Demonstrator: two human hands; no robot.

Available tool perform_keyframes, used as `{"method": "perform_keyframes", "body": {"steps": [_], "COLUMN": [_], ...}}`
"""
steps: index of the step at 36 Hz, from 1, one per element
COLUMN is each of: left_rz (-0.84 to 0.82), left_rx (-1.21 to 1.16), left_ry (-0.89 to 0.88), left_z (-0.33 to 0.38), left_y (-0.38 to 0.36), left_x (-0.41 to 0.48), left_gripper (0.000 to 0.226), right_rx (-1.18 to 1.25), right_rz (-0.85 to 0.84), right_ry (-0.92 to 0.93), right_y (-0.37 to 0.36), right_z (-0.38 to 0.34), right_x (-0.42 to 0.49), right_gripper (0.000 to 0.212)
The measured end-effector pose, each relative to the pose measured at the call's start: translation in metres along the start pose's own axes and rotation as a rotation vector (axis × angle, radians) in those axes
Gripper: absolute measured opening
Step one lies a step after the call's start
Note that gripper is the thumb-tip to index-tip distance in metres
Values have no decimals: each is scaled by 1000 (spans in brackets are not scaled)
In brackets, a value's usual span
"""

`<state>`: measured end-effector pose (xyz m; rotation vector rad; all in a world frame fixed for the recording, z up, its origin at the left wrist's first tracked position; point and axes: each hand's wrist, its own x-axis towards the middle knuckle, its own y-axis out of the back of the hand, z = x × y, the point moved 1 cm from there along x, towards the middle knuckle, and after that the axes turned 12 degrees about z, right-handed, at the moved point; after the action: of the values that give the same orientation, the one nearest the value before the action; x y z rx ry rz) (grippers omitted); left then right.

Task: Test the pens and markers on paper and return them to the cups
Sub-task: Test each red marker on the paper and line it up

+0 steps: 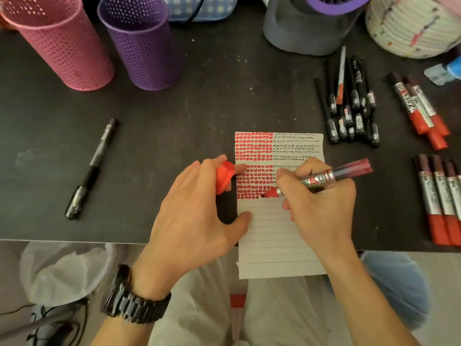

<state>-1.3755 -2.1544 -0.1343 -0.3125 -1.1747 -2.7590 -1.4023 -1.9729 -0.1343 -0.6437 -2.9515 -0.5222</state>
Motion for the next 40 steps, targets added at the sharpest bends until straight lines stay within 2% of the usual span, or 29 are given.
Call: {"method": "perform_keyframes", "body": {"steps": [19, 40], "left_rz": [-33, -33], "left_rx": [17, -4], "left_ry": [40, 30], "left_z": [-1, 0], "left_y": [-1, 1], "left_x": [-2, -1], "left_gripper": [55, 56], "right_rx": [-54, -60], "right_rz": [-7, -7], "right_ry": [61, 63], "right_y": [-3, -3], "right_z": [4, 5], "right_x": [-1, 0], "right_gripper": [24, 26]}}
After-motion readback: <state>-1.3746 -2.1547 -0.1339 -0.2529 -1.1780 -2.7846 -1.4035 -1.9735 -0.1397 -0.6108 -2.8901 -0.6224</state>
